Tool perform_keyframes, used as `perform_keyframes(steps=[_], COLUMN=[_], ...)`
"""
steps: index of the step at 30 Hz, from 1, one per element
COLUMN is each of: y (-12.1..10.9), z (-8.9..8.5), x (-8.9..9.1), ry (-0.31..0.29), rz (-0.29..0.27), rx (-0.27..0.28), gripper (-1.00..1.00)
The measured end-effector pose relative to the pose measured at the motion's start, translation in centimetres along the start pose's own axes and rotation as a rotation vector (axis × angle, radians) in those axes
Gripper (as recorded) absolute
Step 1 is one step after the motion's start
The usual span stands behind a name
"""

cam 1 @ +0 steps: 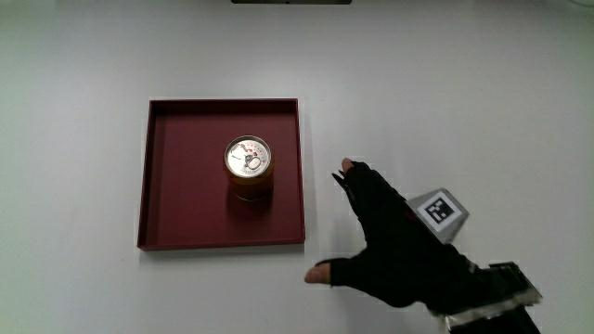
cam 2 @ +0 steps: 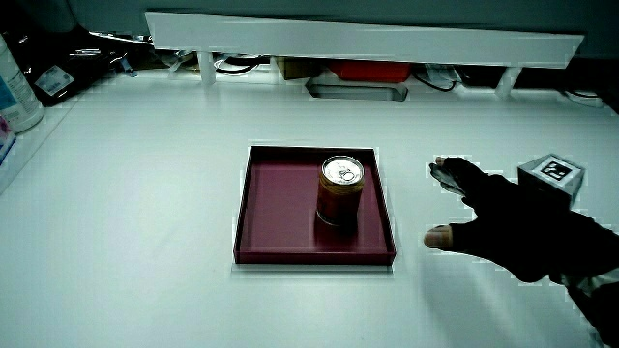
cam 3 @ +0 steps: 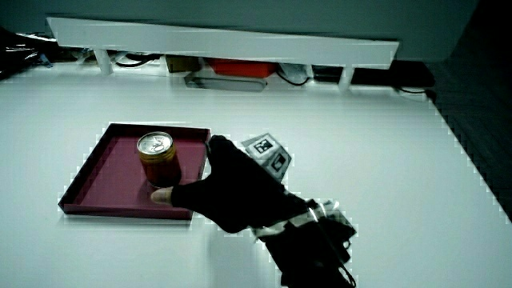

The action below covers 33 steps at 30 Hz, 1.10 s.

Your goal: Pick red bull from plate

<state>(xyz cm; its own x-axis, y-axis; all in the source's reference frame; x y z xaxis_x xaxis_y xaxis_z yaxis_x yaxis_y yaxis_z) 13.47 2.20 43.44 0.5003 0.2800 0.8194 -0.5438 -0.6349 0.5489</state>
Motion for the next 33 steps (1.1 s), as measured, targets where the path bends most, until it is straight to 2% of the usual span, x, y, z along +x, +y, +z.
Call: perform_keyframes(steps=[1,4,5,8,9,10,11,13,14,16,17,19,20,21,22,23,24,27,28,29,30,31,32,33], y=[0.5,1.8,2.4,3.6,4.1,4.6,4.9,5.7,6.0,6.7,6.9,7.7,7.9,8.3,8.5,8.7,9.2,9.9,10.0,10.1,10.2,10.5,10.3,10.7], z=[-0.1,-0.5,-0.6,-1.0,-1.1,-1.2,-1.4,-1.6,-1.7,-1.8,-1.9,-2.2,-2.3,-2.4,-2.4,-2.5,-2.7,-3.3,-3.5,-3.6,-3.7,-3.8,-3.8,-3.9], x=[0.0,-0.3,-0.4,-0.5,-0.5,-0.4,-0.5,-0.5,-0.6,-0.6,-0.6,-0.3,-0.4,-0.2,-0.4,-0.2,0.3,0.4,0.3,0.4,0.3,0.5,0.1,0.7], ry=[-0.012,-0.012,-0.013,-0.030,-0.026,-0.030,-0.025,-0.053,-0.035,-0.051,-0.029,-0.031,-0.029,-0.037,-0.087,-0.085,-0.043,-0.039,-0.080,-0.036,-0.060,-0.028,-0.058,-0.063], rz=[0.021,-0.009,0.032,0.022,0.056,0.041,0.046,0.064,0.060,0.050,0.018,0.033,0.023,0.034,0.081,0.076,0.049,0.043,0.053,0.044,0.054,0.053,0.058,0.064], rx=[-0.001,-0.005,-0.009,-0.005,-0.003,-0.010,-0.011,-0.002,-0.010,-0.008,-0.015,-0.018,-0.015,-0.008,0.065,0.075,0.000,0.004,0.071,0.011,0.081,0.017,0.089,0.091], gripper=[0.00,0.00,0.00,0.00,0.00,0.00,0.00,0.00,0.00,0.00,0.00,0.00,0.00,0.00,0.00,0.00,0.00,0.00,0.00,0.00,0.00,0.00,0.00,0.00])
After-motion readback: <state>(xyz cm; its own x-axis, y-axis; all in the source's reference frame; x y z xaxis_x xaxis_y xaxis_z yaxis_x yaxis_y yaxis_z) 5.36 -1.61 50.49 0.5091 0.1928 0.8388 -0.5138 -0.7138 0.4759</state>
